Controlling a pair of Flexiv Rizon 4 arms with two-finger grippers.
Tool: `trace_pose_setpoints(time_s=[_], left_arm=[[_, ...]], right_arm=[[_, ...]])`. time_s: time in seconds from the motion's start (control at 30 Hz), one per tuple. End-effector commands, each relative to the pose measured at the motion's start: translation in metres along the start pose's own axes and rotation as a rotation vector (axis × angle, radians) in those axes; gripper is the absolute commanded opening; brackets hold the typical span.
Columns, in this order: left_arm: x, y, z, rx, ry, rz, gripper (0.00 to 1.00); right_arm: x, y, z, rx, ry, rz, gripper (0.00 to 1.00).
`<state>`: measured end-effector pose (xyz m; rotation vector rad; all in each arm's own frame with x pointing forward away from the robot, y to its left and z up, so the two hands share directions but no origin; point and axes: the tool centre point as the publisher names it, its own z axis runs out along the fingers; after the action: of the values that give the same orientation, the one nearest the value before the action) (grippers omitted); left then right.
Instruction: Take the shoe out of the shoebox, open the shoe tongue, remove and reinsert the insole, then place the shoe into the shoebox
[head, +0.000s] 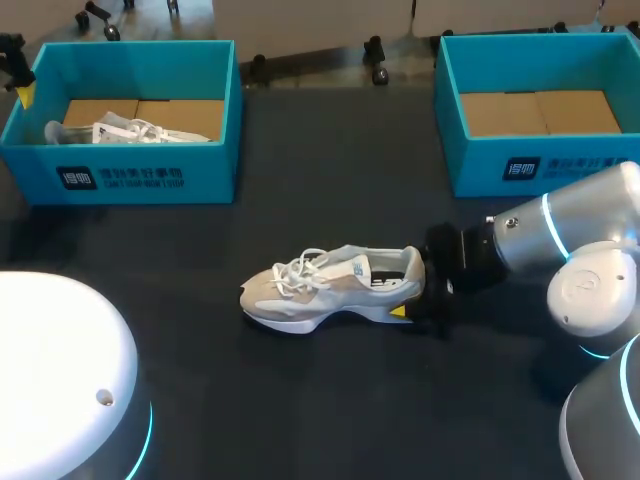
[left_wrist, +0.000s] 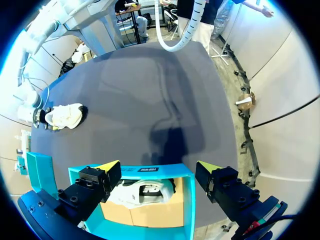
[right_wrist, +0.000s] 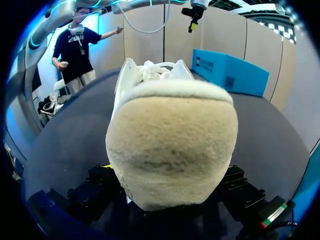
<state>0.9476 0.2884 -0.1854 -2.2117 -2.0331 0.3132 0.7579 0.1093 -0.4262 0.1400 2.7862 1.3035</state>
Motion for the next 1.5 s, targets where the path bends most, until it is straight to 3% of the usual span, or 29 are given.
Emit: trace_pose_setpoints(time_s=[0.03,0.3,0.4,0.43,0.6,0.77,0.87,1.27,1.5], left_arm=[[0.0,0.0,0.0,-0.001,0.002,0.0,1.0],[-0.018,-0.015,0.0,-0.05,-0.014,-0.2,1.0],[-0.023,-0.018,-0.001,0.003,-0.049,-0.301,1.0],[-0.027,-0.02,-0.002,-0.021,-0.034,-0.329,1.0],[-0.035,-0.026,-0.003,0.034,-0.105,-0.524,1.0],[-0.045,-0.028,0.0,0.064,-0.099,-0.648,1.0],[-0.057,-0.03,0.005,0.032,-0.058,-0.696,1.0],[-0.109,-0.044,0.014,-0.114,-0.106,-0.849,1.0],[-0.142,-0.051,0.029,-0.183,-0.072,-0.876,1.0]], right_arm=[[0.001,0.0,0.004,0.002,-0.002,0.001,0.0],[0.001,0.0,0.004,0.002,-0.002,0.001,0.0],[0.001,0.0,0.004,0.002,-0.002,0.001,0.0],[0.001,0.0,0.004,0.002,-0.002,0.001,0.0],[0.001,0.0,0.004,0.002,-0.002,0.001,0.0],[0.001,0.0,0.004,0.002,-0.002,0.001,0.0],[0.001,0.0,0.004,0.002,-0.002,0.001,0.0],[0.001,0.0,0.004,0.002,-0.002,0.001,0.0],[0.001,0.0,0.004,0.002,-0.002,0.001,0.0]])
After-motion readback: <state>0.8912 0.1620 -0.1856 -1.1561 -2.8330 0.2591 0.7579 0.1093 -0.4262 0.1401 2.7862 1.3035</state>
